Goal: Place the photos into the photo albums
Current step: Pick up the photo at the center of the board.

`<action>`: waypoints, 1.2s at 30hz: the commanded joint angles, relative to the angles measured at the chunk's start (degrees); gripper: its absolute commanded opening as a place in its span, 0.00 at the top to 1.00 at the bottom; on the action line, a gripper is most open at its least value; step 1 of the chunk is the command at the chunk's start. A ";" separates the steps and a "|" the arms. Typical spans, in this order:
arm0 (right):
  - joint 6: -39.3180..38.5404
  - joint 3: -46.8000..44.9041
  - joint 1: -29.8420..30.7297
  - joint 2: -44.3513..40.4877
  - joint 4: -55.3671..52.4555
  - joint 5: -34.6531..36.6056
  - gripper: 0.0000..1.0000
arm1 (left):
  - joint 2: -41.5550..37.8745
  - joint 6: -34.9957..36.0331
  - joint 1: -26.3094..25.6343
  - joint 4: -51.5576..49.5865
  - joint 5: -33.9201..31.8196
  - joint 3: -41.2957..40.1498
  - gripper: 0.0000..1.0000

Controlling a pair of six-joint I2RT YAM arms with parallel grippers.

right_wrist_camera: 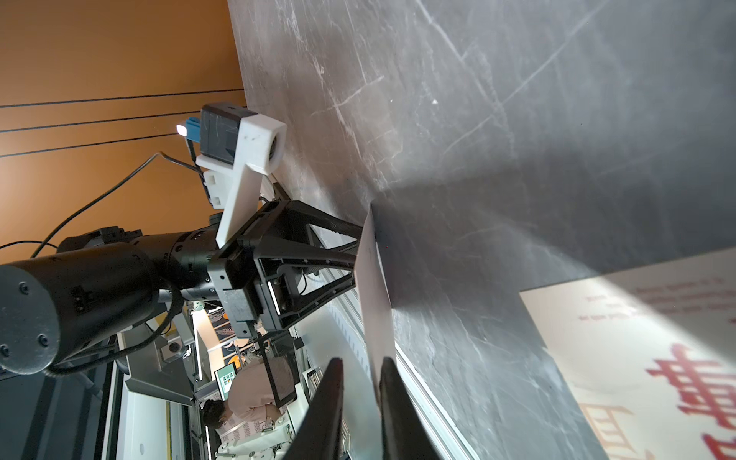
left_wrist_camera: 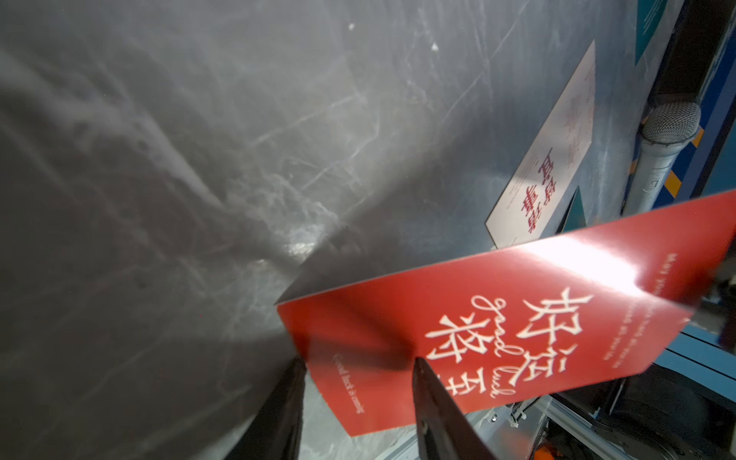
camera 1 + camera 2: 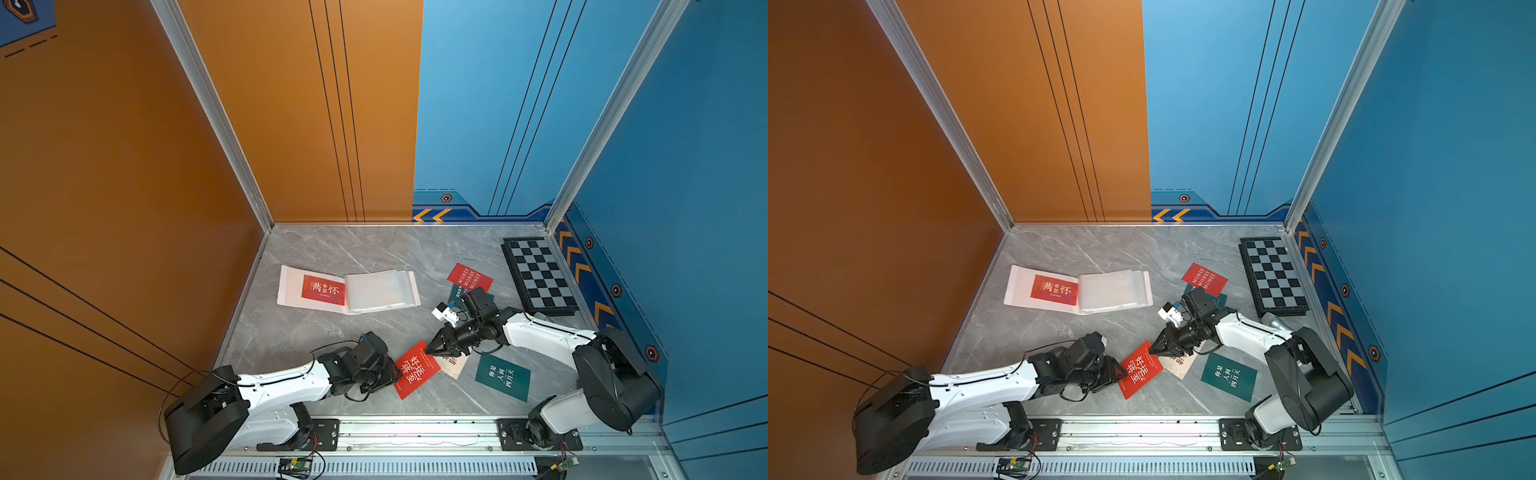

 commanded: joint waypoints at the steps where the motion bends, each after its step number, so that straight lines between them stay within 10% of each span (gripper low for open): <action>1: -0.63 0.53 1.05 1.53 0.22 1.59 0.84 | 1.35 2.24 0.86 -11.46 -4.68 -3.14 0.54; 9: -1.82 2.46 0.15 2.06 -1.36 4.09 1.00 | -2.82 5.92 3.18 -11.97 -6.38 -0.95 0.54; 23: 2.17 10.64 -11.47 -3.56 8.43 4.64 1.00 | -7.66 21.34 18.15 -13.99 -3.10 12.64 0.55; 36: 30.33 8.29 -14.68 7.66 58.49 -5.68 1.00 | 1.87 23.77 27.84 1.37 18.61 21.78 0.58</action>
